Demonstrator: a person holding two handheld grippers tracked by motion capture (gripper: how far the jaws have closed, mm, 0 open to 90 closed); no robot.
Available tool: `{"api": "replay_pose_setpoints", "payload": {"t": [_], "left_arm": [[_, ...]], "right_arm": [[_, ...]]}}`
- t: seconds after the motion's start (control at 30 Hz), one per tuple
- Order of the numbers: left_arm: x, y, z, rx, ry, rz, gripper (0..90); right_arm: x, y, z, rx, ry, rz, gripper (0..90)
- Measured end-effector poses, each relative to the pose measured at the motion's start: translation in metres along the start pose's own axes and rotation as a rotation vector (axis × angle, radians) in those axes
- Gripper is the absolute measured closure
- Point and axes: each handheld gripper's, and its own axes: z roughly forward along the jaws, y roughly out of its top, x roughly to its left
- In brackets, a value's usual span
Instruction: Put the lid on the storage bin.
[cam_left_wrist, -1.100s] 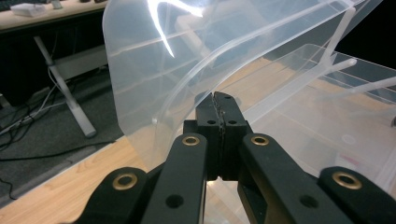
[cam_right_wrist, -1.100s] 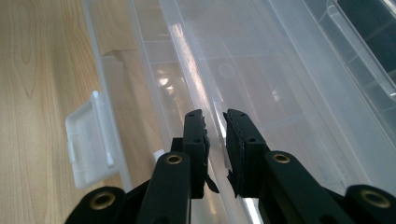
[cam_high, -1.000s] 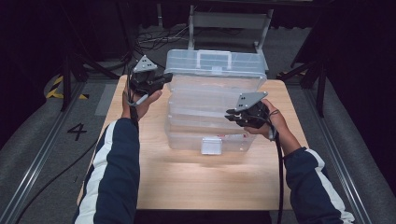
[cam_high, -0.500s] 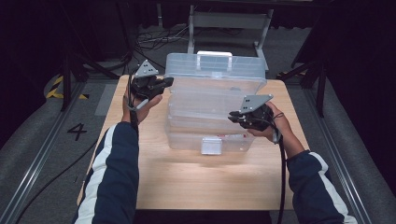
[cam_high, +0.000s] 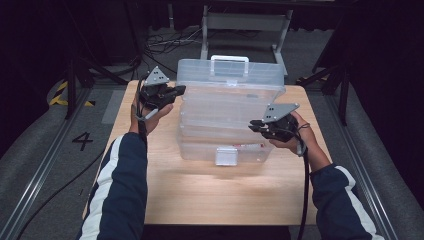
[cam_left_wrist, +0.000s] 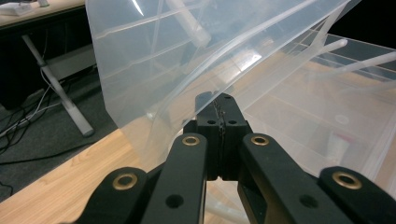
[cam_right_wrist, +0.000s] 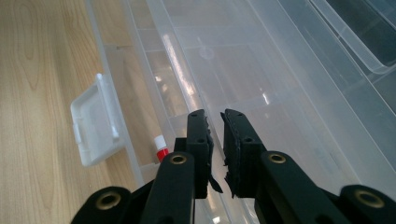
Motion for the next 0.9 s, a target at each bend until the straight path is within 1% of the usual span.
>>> {"api": "replay_pose_setpoints", "payload": {"t": [0.17, 0.23, 0.3, 0.37, 0.43, 0.57, 0.6, 0.67, 0.9], "left_arm": [[0.001, -0.002, -0.001, 0.002, 0.0, 0.005, 90.0], [0.0, -0.002, -0.001, 0.008, -0.001, 0.008, 90.0], [0.0, -0.001, -0.001, 0.013, 0.001, 0.018, 90.0], [0.0, -0.001, -0.001, 0.014, 0.001, 0.018, 90.0], [-0.001, -0.002, -0.001, 0.018, -0.003, 0.018, 90.0], [-0.001, -0.002, -0.001, 0.023, -0.006, 0.028, 90.0], [-0.002, -0.002, 0.0, 0.026, -0.003, 0.031, 90.0], [-0.003, -0.002, -0.001, 0.033, -0.005, 0.045, 90.0], [-0.005, -0.003, -0.001, 0.04, -0.011, 0.051, 90.0]], "right_arm": [[-0.002, -0.008, -0.005, -0.001, -0.009, 0.015, 80.4], [-0.002, -0.01, -0.008, 0.005, -0.019, 0.013, 80.1], [-0.003, -0.013, -0.011, 0.002, -0.028, 0.021, 79.8], [-0.004, -0.016, -0.014, -0.012, -0.025, 0.037, 80.3], [-0.005, -0.019, -0.018, -0.016, -0.036, 0.044, 80.5], [-0.005, -0.025, -0.023, -0.015, -0.048, 0.054, 80.8], [-0.005, -0.025, -0.023, -0.015, -0.048, 0.054, 80.8], [-0.006, -0.031, -0.028, -0.017, -0.06, 0.069, 80.6], [-0.005, -0.038, -0.034, -0.03, -0.082, 0.089, 81.0]]}}
